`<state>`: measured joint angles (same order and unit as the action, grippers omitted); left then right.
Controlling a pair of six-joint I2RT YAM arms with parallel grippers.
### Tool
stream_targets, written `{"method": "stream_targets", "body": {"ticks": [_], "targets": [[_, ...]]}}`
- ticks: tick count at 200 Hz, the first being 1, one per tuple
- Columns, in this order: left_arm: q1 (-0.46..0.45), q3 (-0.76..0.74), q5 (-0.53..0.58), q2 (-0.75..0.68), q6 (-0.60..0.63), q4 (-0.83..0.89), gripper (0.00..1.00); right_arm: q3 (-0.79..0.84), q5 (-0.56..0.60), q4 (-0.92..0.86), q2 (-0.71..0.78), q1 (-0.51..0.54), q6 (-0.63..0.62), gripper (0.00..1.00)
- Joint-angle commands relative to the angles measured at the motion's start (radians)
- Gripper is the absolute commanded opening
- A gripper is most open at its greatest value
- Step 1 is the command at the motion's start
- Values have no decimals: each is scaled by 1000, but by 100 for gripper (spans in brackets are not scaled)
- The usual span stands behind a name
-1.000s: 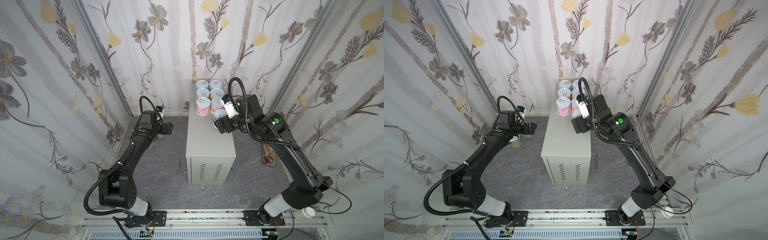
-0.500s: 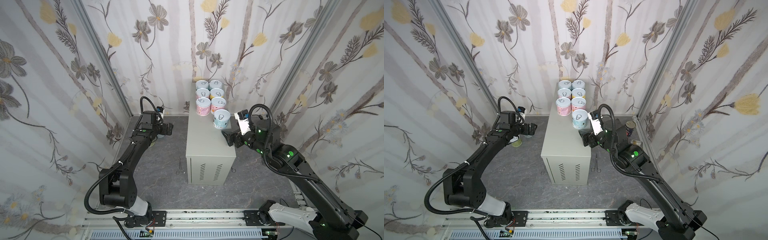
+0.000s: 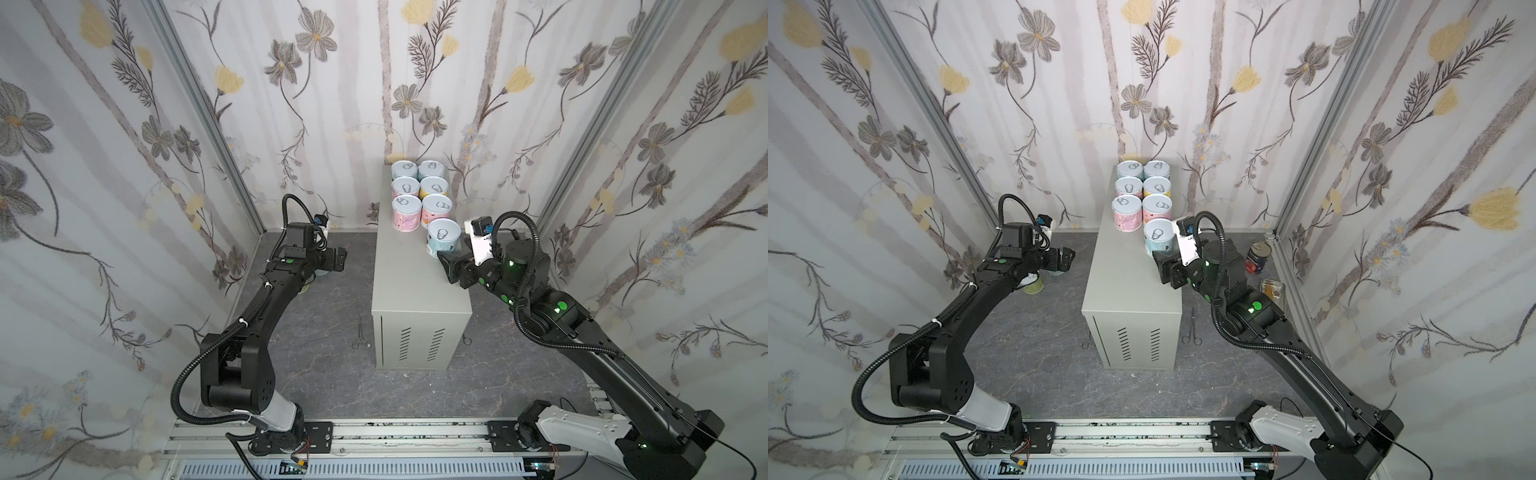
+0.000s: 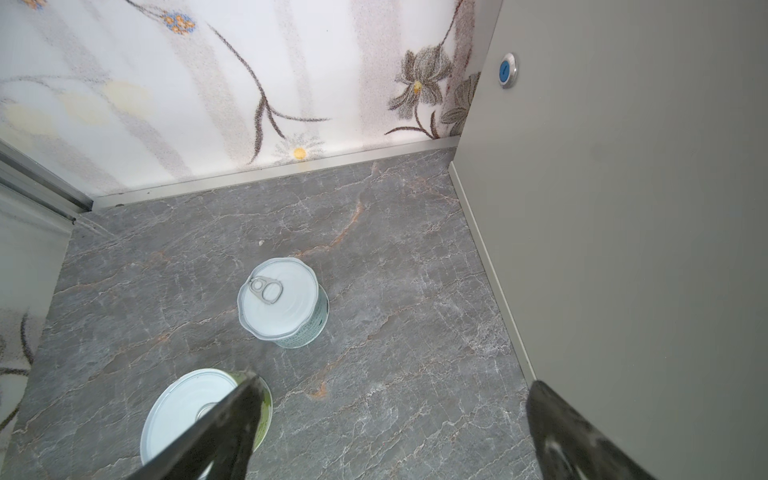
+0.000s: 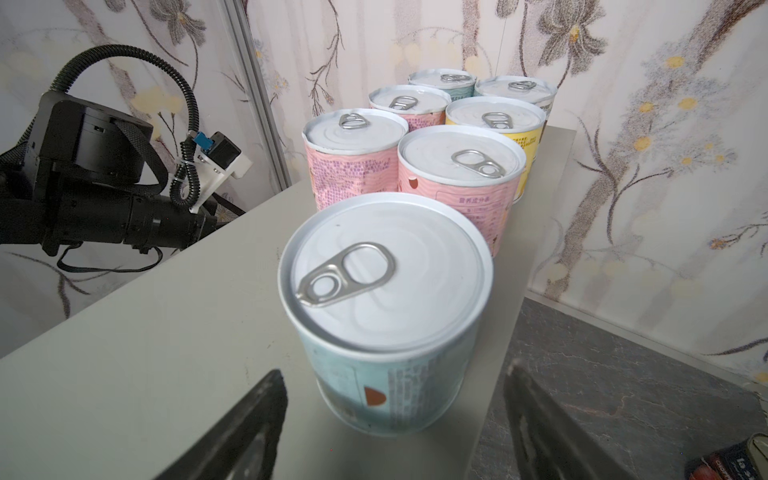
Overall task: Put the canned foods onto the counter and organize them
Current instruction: 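Lower the teal can in front of the pink cans with the right gripper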
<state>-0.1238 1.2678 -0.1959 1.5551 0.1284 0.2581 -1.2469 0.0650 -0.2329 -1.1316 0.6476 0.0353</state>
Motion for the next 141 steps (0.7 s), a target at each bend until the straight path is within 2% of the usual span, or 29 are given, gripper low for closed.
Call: {"method": "stream_targets", "body": {"ticks": [1,51,141], "targets": [[1,12,-9,6,17,-3,100,-6,-4,61,-13,0,-5,81],[1,15,-1,4,28,3,100,-14,36,83,-46,2,3,78],[0,16,-5,2,25,7,100,-29,29,86,-72,1,-9,72]]}}
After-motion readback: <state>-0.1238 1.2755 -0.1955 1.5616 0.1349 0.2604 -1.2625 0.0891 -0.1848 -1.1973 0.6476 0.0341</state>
